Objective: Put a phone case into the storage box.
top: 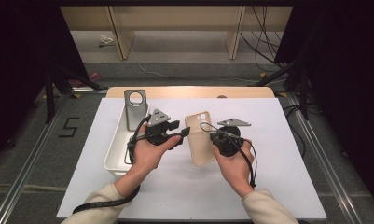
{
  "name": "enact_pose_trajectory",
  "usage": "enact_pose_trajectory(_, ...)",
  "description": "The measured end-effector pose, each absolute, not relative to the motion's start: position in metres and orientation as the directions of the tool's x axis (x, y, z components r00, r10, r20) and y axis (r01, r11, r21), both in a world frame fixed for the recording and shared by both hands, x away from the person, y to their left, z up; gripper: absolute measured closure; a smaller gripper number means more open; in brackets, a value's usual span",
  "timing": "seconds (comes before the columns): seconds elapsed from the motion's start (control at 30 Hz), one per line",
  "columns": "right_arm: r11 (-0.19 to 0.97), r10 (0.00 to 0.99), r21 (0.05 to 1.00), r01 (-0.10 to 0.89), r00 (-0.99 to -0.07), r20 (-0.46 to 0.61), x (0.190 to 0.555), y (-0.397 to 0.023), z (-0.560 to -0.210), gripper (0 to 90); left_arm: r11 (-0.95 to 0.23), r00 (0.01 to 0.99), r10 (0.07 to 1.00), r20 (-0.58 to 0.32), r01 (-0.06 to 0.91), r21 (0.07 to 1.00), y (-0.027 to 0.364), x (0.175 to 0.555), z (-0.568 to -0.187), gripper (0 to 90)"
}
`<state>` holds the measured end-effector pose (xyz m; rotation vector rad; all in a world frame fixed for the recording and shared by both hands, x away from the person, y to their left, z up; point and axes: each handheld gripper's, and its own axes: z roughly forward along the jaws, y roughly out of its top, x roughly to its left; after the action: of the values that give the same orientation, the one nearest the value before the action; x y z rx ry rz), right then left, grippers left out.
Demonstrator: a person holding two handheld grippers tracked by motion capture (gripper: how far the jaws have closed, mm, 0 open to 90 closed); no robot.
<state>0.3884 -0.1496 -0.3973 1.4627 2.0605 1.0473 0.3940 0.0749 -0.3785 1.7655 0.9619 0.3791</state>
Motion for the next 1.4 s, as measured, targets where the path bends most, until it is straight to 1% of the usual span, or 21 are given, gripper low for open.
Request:
enact_pose_trajectory(0.2, 0.175, 0.923, 0.769, 0.615, -0.374, 0.089, 0.387, -0.146, -0.397, 87.9, -0.111, 0.622, 0.755, -0.210, 0.437, 0.893, 0.073, 0.396, -0.379, 59.7)
enact_pose_trajectory(0.4, 0.182, 0.922, 0.775, 0.605, -0.379, 0.080, 0.385, -0.144, -0.396, 87.9, -0.095, 0.614, 0.758, -0.221, 0.439, 0.893, 0.073, 0.397, -0.378, 65.2)
enact_pose_trajectory(0.57, 0.189, 0.920, 0.778, 0.600, -0.384, 0.073, 0.384, -0.142, -0.397, 87.8, -0.090, 0.611, 0.760, -0.224, 0.440, 0.894, 0.073, 0.397, -0.378, 72.8)
enact_pose_trajectory(0.67, 0.193, 0.919, 0.780, 0.595, -0.388, 0.068, 0.383, -0.141, -0.397, 87.7, -0.073, 0.603, 0.762, -0.236, 0.442, 0.894, 0.074, 0.397, -0.378, 75.7)
enact_pose_trajectory(1.0, 0.194, 0.915, 0.787, 0.585, -0.397, 0.069, 0.381, -0.139, -0.396, 87.2, -0.039, 0.598, 0.755, -0.268, 0.449, 0.893, 0.077, 0.396, -0.376, 80.9)
enact_pose_trajectory(1.4, 0.189, 0.909, 0.799, 0.570, -0.410, 0.077, 0.379, -0.138, -0.397, 85.3, -0.042, 0.603, 0.758, -0.246, 0.422, 0.906, 0.079, 0.396, -0.373, 82.3)
